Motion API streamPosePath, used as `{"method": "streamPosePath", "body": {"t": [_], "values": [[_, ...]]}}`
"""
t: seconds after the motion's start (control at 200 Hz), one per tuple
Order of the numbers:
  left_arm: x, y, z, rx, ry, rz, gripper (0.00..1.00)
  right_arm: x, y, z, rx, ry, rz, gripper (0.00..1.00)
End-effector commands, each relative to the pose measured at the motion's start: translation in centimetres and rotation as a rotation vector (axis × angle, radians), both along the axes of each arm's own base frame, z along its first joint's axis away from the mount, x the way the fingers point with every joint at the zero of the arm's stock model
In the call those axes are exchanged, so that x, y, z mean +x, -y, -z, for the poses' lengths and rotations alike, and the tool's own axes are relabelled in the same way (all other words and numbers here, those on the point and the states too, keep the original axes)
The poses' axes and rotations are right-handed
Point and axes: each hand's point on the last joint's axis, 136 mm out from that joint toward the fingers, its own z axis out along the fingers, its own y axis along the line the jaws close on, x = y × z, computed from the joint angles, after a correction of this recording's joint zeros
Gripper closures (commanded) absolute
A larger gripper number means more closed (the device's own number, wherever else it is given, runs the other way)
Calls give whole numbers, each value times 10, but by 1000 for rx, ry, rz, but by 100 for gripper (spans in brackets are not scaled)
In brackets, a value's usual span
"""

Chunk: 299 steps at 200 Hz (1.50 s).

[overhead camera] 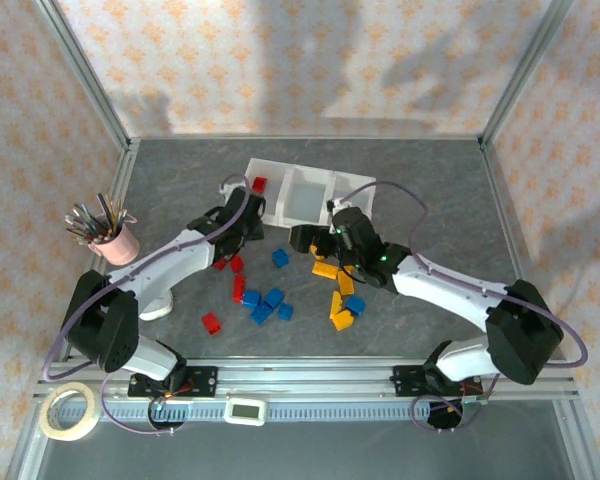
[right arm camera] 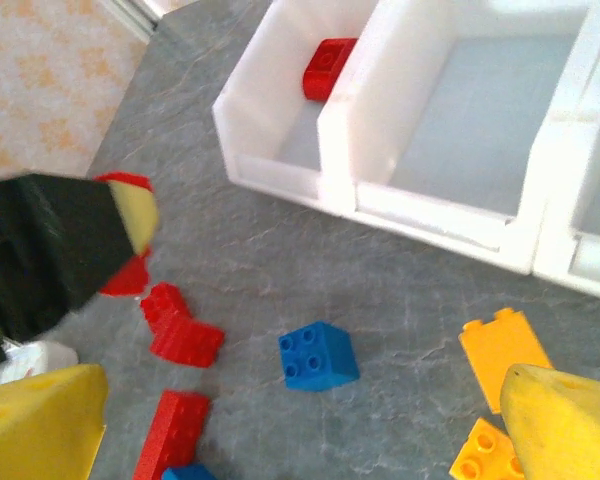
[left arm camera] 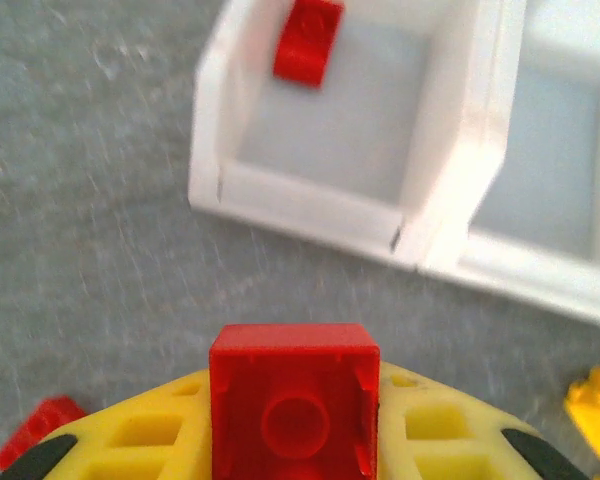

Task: Sort the legos into containers by color
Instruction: Place the lego in the container, then pick up the lego from the middle-left of the table.

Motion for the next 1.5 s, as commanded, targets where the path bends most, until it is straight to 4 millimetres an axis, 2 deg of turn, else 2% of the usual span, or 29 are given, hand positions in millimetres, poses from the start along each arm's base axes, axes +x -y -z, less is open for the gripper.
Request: {"method": "streamPosePath", "body": {"t": [0.0, 0.16, 0.225, 0.365, 0.385, 0.465, 0.596, 0.731, 0.856, 1.031, 1.201, 1.281, 1.361, 1.371, 1.381, 1.406, 1.491], "values": [[35, -9, -14, -5, 59, -41, 78, 21, 10, -3, -30, 20, 68, 0], [77, -6, -19, 0, 80, -54, 78, 38, 17, -7, -41, 47, 97, 0], [94, -2, -14, 1, 78, -43, 78, 44, 19, -8, -51, 54, 106, 0], [127, 7, -1, -18, 44, -14, 77, 54, 20, -7, -70, 56, 110, 0], [132, 8, 11, -14, 20, -13, 77, 55, 20, -7, -73, 58, 107, 0], [148, 10, 24, -13, -4, -7, 77, 57, 17, -8, -79, 68, 96, 0], [167, 11, 43, -10, -51, -5, 75, 61, 11, -5, -85, 68, 72, 0], [176, 13, 45, 3, -52, 7, 69, 63, 7, -2, -96, 62, 55, 0], [178, 20, 45, -15, -54, 36, 59, 64, 1, -2, -109, 54, 24, 0], [176, 21, 41, -24, -56, 43, 52, 60, -4, -6, -123, 50, -29, 0], [168, 23, 18, -58, -39, 55, 51, 54, -2, -15, -121, 54, -42, 0], [156, 21, -3, -82, -10, 56, 50, 47, -3, -10, -117, 27, -66, 0], [137, 20, -18, -122, 18, 66, 50, 36, -5, -8, -89, 19, -100, 0], [134, 19, -16, -126, 14, 64, 50, 35, -4, -8, -85, 19, -99, 0], [130, 19, -25, -135, 32, 66, 50, 34, -4, -8, -81, 19, -99, 0], [123, 17, -31, -148, 48, 64, 49, 32, -3, -9, -72, 25, -99, 0], [96, 14, -35, -180, 62, 74, 48, 21, -2, -7, -42, 24, -123, 0]]}}
